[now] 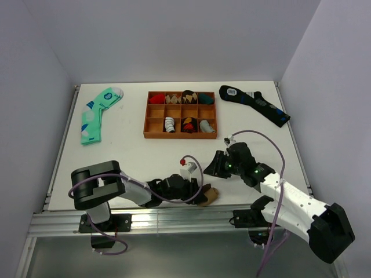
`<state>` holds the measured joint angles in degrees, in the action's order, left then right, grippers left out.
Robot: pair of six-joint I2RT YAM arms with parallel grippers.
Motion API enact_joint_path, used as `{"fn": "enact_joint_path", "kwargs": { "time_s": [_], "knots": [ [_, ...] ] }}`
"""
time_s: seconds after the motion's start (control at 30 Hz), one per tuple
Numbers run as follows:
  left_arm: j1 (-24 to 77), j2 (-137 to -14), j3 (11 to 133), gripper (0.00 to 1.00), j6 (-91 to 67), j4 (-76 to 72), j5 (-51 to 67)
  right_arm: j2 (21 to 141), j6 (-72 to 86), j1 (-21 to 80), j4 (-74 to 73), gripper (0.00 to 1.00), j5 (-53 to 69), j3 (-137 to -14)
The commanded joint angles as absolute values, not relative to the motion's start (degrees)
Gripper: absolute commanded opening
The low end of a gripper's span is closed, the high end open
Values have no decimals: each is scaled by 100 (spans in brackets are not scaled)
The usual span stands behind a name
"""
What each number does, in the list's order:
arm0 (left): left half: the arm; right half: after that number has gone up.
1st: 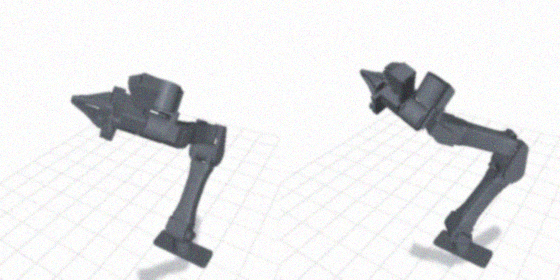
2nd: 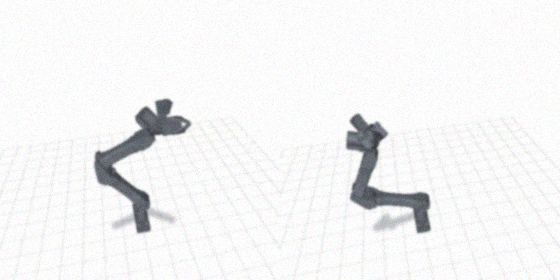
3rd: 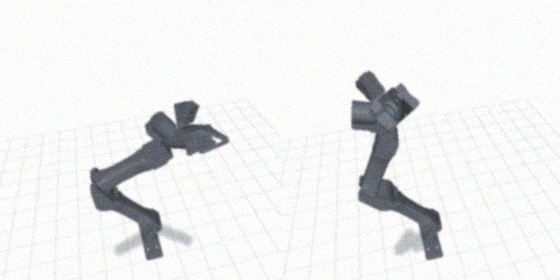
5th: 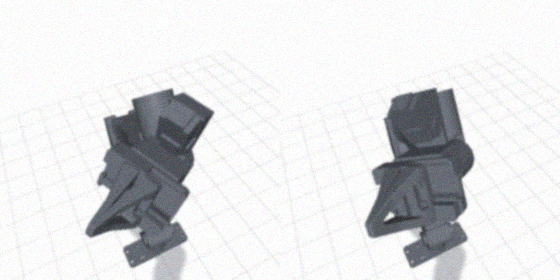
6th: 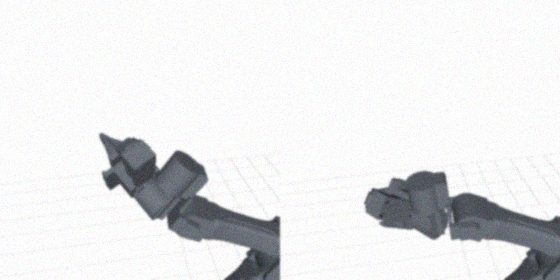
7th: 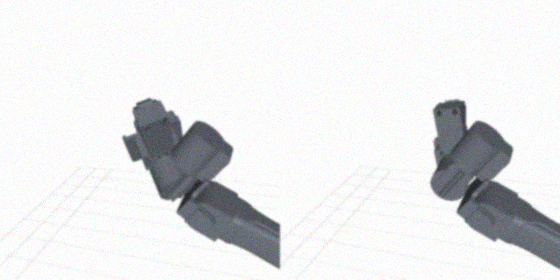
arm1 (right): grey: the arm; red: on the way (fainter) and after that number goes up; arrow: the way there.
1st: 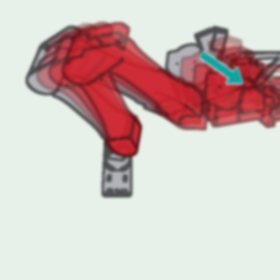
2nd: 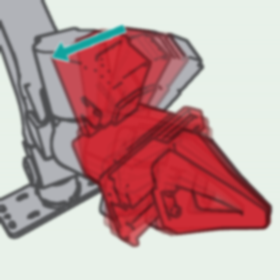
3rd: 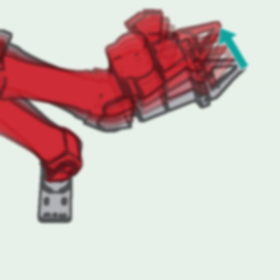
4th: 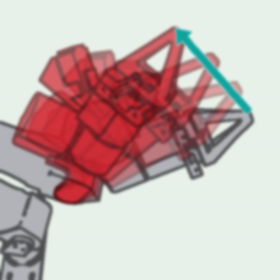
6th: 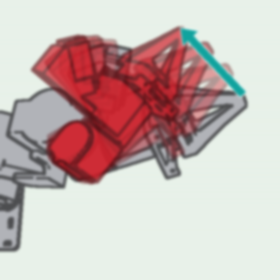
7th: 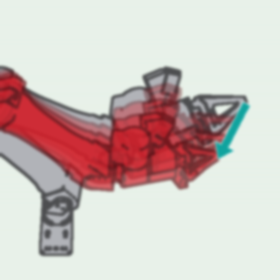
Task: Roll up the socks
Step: Roll the sock at the center of the board.
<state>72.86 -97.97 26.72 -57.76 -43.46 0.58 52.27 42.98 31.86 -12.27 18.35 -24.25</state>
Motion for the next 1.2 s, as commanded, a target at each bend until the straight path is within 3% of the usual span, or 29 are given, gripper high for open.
{"fn": "enact_joint_path", "kwargs": {
  "time_s": [0.0, 0.57, 0.73, 0.93, 1.17],
  "knots": [
    [6918, -10195, 2390, 0, -5406, -1407, 483, 4817, 4228, 3155, -1282, 37, 1425, -2382],
    [5564, -10538, 3418, 0, -4747, 473, 1160, 4263, 4008, 3217, -1169, 37, 1397, -1960],
    [5186, -10599, 3402, 0, -4500, 387, 1730, 4157, 3929, 3348, -529, 36, 1433, -1662],
    [4957, -10793, 3410, 0, -4333, 369, 2381, 4210, 4069, 3814, 246, 35, 1126, -1362],
    [4948, -10960, 3445, 0, -4263, 579, 2619, 4587, 3858, 5070, 553, 38, -367, -1485]
  ]
}}
